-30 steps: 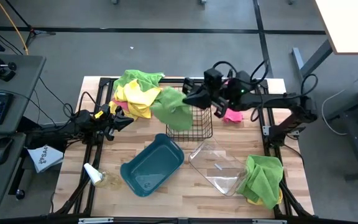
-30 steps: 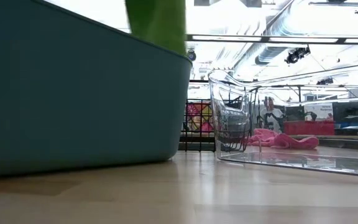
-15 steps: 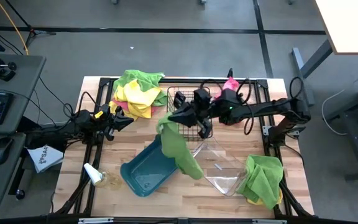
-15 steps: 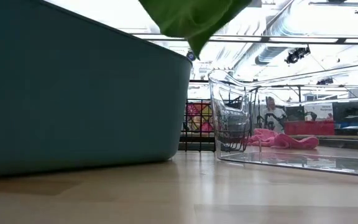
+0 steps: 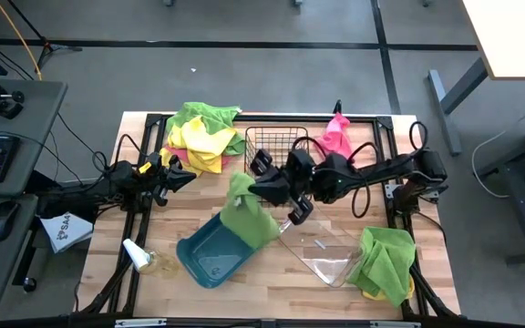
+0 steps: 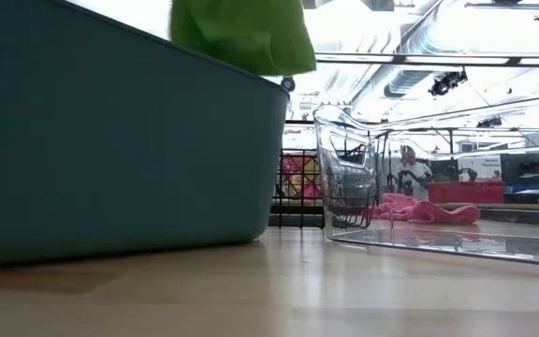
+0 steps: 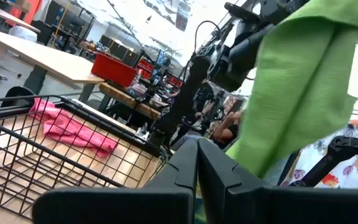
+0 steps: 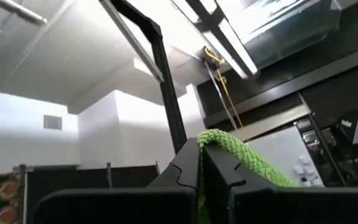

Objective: Sort microfiber towel by color & place in baskets
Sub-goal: Put the top right green towel into the blue bin

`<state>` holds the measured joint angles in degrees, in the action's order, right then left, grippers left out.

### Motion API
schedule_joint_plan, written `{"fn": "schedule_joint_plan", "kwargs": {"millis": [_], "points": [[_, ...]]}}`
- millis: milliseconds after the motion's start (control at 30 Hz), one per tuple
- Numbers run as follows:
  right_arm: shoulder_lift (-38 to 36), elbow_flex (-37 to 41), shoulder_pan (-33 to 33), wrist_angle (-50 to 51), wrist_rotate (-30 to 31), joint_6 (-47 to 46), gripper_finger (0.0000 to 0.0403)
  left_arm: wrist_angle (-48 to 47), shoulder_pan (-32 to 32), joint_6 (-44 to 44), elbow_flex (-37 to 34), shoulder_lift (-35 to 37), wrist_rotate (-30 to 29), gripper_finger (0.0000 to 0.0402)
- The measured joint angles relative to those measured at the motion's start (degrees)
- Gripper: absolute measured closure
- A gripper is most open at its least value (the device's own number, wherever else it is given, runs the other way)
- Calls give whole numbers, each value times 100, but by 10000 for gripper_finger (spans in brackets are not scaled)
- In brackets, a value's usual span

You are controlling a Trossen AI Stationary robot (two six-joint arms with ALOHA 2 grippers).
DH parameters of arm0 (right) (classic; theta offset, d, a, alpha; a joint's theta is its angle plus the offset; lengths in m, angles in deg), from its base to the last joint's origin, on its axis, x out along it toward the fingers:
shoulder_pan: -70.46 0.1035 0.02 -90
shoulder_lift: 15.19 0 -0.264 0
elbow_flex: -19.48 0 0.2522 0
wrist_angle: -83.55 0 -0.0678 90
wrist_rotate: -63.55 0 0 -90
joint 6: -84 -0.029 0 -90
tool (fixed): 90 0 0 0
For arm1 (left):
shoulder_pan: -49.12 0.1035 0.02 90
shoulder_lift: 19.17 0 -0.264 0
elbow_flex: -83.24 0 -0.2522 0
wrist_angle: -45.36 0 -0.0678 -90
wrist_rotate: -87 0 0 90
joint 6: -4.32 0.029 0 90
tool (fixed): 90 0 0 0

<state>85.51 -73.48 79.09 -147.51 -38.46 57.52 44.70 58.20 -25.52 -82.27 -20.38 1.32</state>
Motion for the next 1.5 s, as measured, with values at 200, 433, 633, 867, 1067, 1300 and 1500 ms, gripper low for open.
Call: {"fn": "schedule_joint_plan", "kwargs": {"millis": [200,433,633,867,1067,1300,1500], "points": [[92,-777,89,823,-65,595,403,2,0,2,0,0,0,401],[443,-1702,87,1976,-170,1167,403,2,0,2,-1,0,0,402],[991,-2162,87,2108,-173,1029,403,0,0,2,-2,-2,0,401],[1267,-2194,132,2819,-192,896,403,1,0,2,-1,-1,0,402],[1246,-2188,371,4097,-298,897,403,0,-2,2,0,0,0,401],[1230,-2188,494,5666,-464,831,403,0,-2,2,0,0,0,401],[969,-2188,494,7579,143,877,403,0,-2,2,0,0,-1,402]]}}
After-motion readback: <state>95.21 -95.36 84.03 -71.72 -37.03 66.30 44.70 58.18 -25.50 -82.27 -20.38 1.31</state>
